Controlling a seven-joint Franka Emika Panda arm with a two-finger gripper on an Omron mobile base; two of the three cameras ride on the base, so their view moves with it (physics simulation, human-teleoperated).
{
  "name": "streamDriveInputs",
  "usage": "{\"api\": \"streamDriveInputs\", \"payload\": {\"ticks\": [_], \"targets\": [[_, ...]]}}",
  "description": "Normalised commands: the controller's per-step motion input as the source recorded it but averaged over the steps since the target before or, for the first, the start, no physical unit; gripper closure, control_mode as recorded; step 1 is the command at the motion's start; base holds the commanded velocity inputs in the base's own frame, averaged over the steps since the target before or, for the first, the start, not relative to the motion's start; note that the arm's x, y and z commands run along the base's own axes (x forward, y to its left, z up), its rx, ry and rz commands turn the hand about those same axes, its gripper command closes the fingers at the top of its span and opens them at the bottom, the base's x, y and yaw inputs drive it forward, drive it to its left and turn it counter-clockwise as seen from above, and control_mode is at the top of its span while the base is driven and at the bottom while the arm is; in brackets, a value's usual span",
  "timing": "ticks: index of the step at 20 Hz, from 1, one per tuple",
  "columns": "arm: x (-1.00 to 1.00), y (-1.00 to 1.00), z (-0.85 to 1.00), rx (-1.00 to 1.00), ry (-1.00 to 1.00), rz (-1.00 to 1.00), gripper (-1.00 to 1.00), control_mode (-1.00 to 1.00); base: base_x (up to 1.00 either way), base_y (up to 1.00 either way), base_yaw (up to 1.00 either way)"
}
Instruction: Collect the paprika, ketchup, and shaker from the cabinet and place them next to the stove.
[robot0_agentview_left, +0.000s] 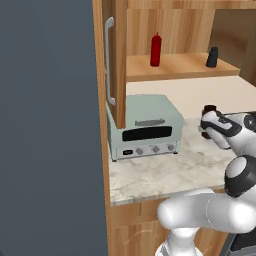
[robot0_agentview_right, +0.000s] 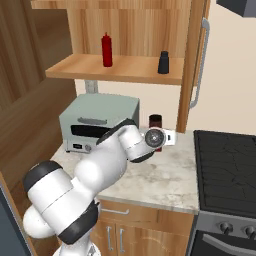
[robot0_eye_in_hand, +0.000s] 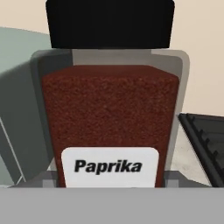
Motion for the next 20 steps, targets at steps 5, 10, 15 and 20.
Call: {"api": "streamDriveInputs", "payload": {"ticks": [5,10,15,20], "targets": [[0.18,-0.20,-0.18,0.05,-0.02,0.08,1.00,-1.00,0.00,0.00,0.00],[0.24,-0.14,-0.22,0.07,-0.06,0.07,1.00,-1.00,0.00,0.00,0.00],[0.26,-0.08,-0.19,0.06,-0.03,0.05,1.00,-1.00,0.00,0.00,0.00],[0.32,0.00,-0.30,0.01,-0.04,0.02,1.00,-1.00,0.00,0.00,0.00]]}}
